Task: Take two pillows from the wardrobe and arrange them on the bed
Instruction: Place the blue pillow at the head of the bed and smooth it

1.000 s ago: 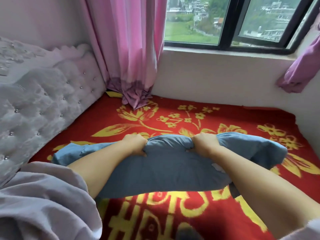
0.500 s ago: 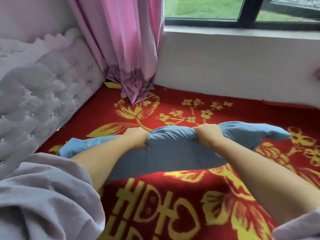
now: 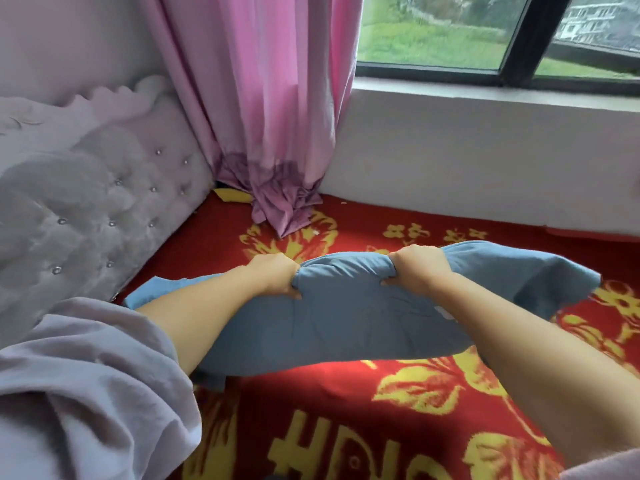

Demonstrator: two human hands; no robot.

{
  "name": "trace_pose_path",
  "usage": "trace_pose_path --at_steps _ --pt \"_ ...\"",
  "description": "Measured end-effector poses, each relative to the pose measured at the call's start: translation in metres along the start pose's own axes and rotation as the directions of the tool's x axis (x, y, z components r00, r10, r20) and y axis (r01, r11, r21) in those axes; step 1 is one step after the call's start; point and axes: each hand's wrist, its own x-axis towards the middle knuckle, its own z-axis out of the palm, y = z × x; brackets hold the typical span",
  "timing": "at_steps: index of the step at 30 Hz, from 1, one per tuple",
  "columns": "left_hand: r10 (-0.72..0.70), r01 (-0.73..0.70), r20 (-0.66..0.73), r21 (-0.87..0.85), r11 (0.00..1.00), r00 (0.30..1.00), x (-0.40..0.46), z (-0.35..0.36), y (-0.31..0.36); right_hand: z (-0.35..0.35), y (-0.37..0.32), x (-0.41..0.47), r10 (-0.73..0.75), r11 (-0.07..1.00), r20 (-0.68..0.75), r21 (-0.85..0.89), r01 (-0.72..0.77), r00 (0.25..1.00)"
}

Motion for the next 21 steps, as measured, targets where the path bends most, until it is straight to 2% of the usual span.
trace_pose_path --at_steps 4,8,16,21 --pt "-0.065 0.064 -0.010 -0.027 0.998 0.998 -0.006 0.004 -0.076 -0.029 -0.057 0.053 -0.071 0.997 0.016 -0.006 0.071 0.997" --pt "-0.119 0.117 -0.081 -0.029 0.993 0.990 -0.006 -0.010 -0.125 -0.051 -0.082 0.092 -0.128 0.991 -0.050 -0.044 0.126 0.991" --pt "-0.138 0.127 -0.097 -0.106 0.986 0.986 0.032 -0.055 -0.091 -0.079 -0.016 0.134 -0.126 0.989 -0.092 -0.091 0.118 0.988" --pt "-0.315 0.295 -0.063 -0.224 0.929 0.947 0.078 -0.073 -0.084 -0.088 0.020 0.217 -0.269 0.951 -0.070 -0.175 0.254 0.961"
